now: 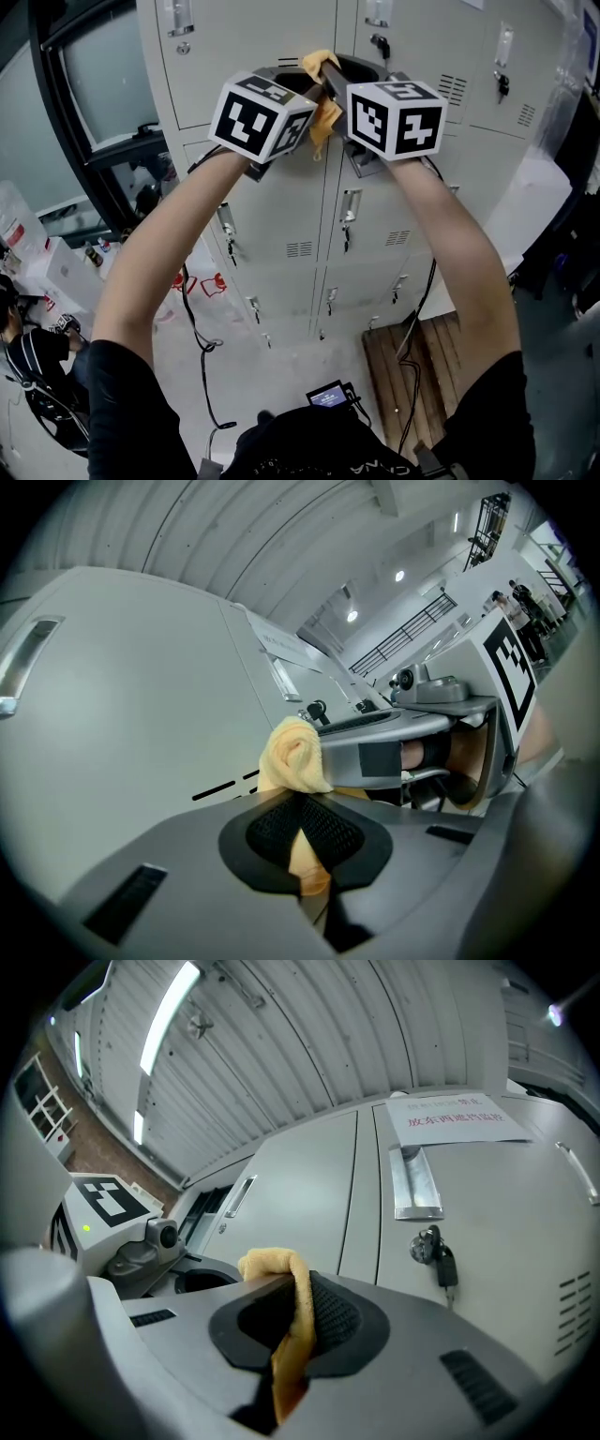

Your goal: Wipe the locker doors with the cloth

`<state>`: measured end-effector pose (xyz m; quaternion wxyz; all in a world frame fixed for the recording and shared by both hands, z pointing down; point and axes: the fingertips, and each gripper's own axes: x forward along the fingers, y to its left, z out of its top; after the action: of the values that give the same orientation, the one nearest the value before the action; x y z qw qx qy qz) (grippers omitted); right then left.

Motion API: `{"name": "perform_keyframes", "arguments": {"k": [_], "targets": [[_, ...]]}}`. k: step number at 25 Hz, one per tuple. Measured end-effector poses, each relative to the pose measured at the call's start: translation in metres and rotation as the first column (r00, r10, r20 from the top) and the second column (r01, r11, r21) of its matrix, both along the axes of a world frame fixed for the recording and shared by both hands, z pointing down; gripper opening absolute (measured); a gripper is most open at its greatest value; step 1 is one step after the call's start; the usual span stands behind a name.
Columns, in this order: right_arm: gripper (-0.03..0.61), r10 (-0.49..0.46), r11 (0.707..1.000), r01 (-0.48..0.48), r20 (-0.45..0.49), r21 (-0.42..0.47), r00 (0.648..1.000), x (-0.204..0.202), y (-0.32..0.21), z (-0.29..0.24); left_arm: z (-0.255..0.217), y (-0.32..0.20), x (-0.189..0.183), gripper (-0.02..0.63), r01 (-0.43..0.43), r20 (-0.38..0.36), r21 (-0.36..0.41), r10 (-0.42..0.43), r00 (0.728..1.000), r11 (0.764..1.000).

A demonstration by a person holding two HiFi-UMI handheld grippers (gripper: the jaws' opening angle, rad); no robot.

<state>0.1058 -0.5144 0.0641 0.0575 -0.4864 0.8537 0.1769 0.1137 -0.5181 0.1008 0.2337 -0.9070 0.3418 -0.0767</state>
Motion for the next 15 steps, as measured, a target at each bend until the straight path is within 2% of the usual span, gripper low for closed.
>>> {"name": "perform_keyframes", "arguments": {"k": [15], "targets": [[0.051,0.03,1.0,-0.03,0.006,-0.002,1.0,0.0066,0.0033,-0.0001,0.0022,0.0018,0.0049,0.02,-0.025,0.011,-0.012,0.025,1.0,1.0]]}}
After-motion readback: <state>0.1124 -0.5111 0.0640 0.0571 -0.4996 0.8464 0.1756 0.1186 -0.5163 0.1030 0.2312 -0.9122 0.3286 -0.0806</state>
